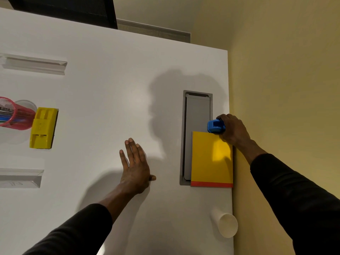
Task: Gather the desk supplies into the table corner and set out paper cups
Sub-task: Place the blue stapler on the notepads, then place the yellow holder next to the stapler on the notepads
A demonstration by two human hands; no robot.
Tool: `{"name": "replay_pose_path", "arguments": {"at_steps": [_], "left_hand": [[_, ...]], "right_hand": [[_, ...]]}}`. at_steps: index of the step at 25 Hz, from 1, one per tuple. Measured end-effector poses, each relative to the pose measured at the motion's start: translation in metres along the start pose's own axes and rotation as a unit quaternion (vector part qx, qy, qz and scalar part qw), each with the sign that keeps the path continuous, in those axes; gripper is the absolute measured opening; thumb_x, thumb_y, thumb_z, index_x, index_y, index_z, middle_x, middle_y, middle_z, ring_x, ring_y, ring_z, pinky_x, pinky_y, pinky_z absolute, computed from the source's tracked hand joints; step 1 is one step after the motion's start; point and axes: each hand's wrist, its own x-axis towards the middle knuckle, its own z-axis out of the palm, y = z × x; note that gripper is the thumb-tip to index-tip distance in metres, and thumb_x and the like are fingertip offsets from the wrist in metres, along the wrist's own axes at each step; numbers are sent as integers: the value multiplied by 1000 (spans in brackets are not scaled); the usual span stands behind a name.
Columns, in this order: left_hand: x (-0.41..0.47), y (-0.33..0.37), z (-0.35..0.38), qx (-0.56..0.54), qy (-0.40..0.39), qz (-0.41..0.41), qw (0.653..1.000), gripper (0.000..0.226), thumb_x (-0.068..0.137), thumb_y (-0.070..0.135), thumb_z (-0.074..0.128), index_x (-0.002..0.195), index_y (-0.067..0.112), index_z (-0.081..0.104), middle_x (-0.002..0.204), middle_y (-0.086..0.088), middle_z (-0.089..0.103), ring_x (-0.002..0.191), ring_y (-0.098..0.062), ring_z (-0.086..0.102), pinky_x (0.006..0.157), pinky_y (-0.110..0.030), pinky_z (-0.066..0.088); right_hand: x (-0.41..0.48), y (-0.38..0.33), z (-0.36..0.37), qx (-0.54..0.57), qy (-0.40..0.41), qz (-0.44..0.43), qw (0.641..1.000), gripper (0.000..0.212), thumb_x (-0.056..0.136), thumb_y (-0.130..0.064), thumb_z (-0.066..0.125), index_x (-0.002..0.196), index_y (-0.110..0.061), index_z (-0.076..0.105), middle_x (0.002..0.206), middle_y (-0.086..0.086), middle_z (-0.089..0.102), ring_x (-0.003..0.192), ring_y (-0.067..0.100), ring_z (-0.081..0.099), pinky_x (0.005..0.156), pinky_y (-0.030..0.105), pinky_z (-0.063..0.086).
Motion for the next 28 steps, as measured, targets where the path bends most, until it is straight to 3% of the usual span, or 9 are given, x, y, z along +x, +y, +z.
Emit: {"name": "replay_pose_path", "arguments": {"at_steps": [7,11,15,19,21,24,28], "left_hand": [[-1,-1,3,-3,28,9,1000,140,84,63,73,154,-10,-25,153,-35,-48,144,-49,-47,125,-70,-7],[-11,-13,-1,0,74,28,997,141,78,71,73,161,-3,-14,163,-28,-37,153,-42,-38,130,-61,0],[-24,-36,-3,-9,106,30,994,138,77,82,62,164,1,-8,168,-23,-32,156,-36,-33,132,-53,3],[-42,-79,-5,1,111,-76,991,149,68,96,52,163,-1,-11,166,-27,-33,155,-40,-33,131,-59,0],[-52,-102,-6,-14,100,-119,988,154,64,101,48,161,1,-16,164,-26,-36,153,-41,-36,130,-59,-5],[-59,-115,-4,-35,93,-133,986,153,64,100,50,161,6,-22,164,-19,-42,152,-40,-38,130,-61,-1],[-57,-117,3,-61,98,-121,986,150,65,98,52,163,9,-19,165,-16,-41,153,-40,-37,129,-63,-2]], "right_hand": [[0,-6,-3,-38,-23,24,999,89,72,-11,89,148,-15,44,128,19,61,117,35,60,103,51,51],[-8,-32,-11,-82,52,-16,995,74,73,-11,83,141,-7,51,124,24,59,114,41,58,95,54,49],[-19,-95,-4,-51,144,-94,984,45,90,-21,57,132,-5,57,118,23,60,106,41,59,84,53,50],[-27,-196,12,-40,103,-191,975,62,83,-34,32,133,-10,58,119,17,60,106,40,57,85,49,45],[-33,-251,25,-16,76,-242,967,58,86,-36,34,134,-13,58,121,14,60,110,38,56,88,47,45],[-39,-329,42,-1,50,-331,942,52,84,-17,58,135,-12,55,122,14,59,111,36,55,89,47,50],[-35,-419,54,-50,42,-476,877,56,74,-4,65,129,-6,58,119,19,59,104,38,57,80,47,55]]}}
